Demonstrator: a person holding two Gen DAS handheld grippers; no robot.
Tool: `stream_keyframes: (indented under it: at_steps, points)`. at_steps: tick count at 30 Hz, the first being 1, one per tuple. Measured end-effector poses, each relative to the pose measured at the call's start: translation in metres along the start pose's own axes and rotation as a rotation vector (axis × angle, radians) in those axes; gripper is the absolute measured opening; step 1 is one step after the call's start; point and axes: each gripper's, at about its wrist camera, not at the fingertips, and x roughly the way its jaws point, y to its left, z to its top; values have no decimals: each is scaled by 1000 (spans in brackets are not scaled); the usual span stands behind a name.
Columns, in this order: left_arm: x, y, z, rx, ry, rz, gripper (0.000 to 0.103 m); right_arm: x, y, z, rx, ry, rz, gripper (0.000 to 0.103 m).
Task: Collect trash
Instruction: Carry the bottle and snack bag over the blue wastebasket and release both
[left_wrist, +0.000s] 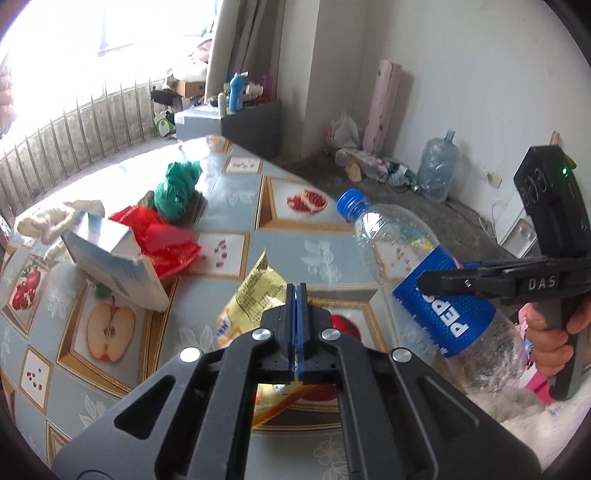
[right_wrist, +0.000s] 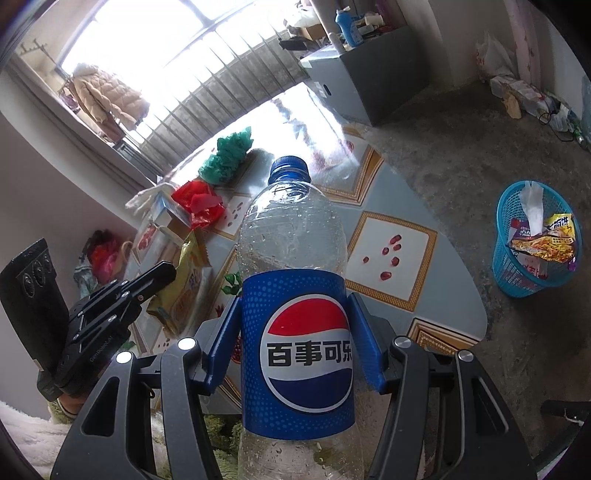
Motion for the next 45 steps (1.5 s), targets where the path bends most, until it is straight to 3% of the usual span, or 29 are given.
stream_keyframes:
  at_steps: [8,14,21,27,31,33,34,36,38,39,42,45]
  points:
    - [-10,-17,33,48,-88,-30,0,-22,-10,6,35,-86,18,56]
    - [10,-46,70,104,-114,-126,0,-46,-42,11,117,-175,-10,56]
    - [88,-111,136,172,-37,-369,0,-88,-132,16,339,-303,-115,56]
    - [190,-184,182,217,118,-511,0,-85,-233,27,573,-297,-139,57]
    - [256,-233,198,281,172,-525,0,-54,-306,50,691,-271,-122,58]
    - [296,-257,200,297,225,-544,2,-35,-346,57,751,-247,-159,59]
    - [312,-266,199,301,248,-546,7,-26,-363,60,765,-230,-164,60]
    - [351,-285,193,322,277,-498,36,-2,-404,65,807,-187,-185,60]
    - [378,-295,186,339,301,-437,36,18,-437,65,864,-127,-269,60]
    - [387,-299,186,333,319,-420,36,21,-446,62,896,-122,-293,60]
    - [391,-287,183,258,345,-449,36,25,-453,52,915,-152,-245,60]
    - [385,-277,184,254,322,-468,36,24,-448,46,886,-204,-237,60]
